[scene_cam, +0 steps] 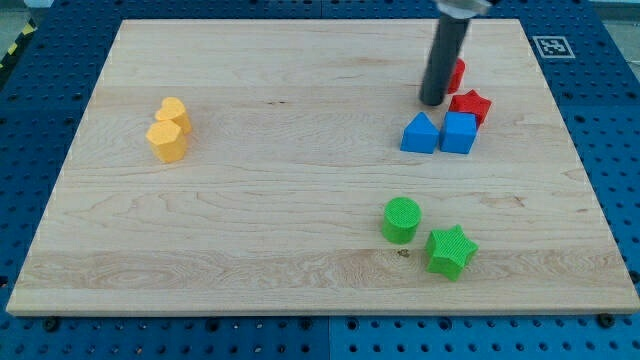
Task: Push the red star extreme center right
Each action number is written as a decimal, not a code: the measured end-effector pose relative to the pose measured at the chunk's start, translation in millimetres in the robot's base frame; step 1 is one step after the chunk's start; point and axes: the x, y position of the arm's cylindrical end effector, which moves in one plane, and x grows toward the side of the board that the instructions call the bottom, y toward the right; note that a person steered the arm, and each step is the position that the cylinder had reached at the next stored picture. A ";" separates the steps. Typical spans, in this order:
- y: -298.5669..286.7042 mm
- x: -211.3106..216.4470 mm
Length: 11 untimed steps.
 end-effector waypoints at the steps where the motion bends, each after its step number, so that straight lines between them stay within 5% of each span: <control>1: 1.1 23.0; 3: 68.8 40.4; 6: 42.6 0.7; 9: 159.6 55.6; 11: 169.9 20.7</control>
